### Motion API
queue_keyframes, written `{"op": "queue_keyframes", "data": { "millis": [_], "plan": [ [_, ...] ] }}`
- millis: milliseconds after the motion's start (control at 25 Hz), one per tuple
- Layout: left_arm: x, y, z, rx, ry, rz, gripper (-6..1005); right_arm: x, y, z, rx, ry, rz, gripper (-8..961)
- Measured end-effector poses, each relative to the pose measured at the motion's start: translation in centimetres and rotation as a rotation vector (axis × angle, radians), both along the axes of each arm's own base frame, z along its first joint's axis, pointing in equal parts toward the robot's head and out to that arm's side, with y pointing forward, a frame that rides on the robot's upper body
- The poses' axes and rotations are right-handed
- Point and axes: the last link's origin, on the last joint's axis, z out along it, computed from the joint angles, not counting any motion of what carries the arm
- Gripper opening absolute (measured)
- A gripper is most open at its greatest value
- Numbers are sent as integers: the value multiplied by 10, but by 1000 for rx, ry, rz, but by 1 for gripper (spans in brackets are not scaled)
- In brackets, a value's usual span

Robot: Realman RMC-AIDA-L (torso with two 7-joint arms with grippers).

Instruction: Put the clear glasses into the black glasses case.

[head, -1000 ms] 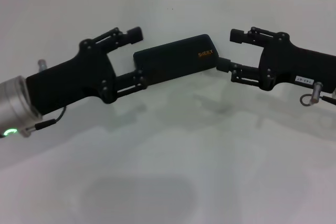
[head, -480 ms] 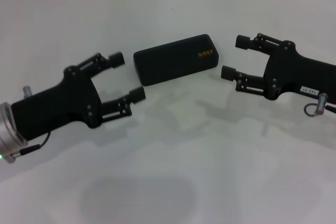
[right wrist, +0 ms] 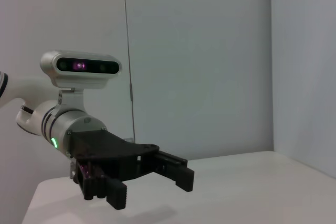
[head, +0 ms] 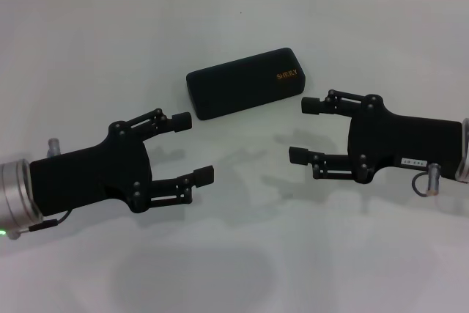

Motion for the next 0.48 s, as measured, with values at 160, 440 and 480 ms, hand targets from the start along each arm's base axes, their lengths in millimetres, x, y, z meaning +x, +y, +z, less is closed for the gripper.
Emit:
{"op": "queue_keyframes", "data": {
  "millis": [160,440,480],
  "plan": [
    [0,0,0,0,2,0,889,3,-2,0,-1,2,-8,769],
    [0,0,0,-1,2,0,889,2,-3,-1,-3,6,-11,769],
    [0,0,0,-1,1,0,889,3,-3,-1,-2,6,-11,769]
  ]
}}
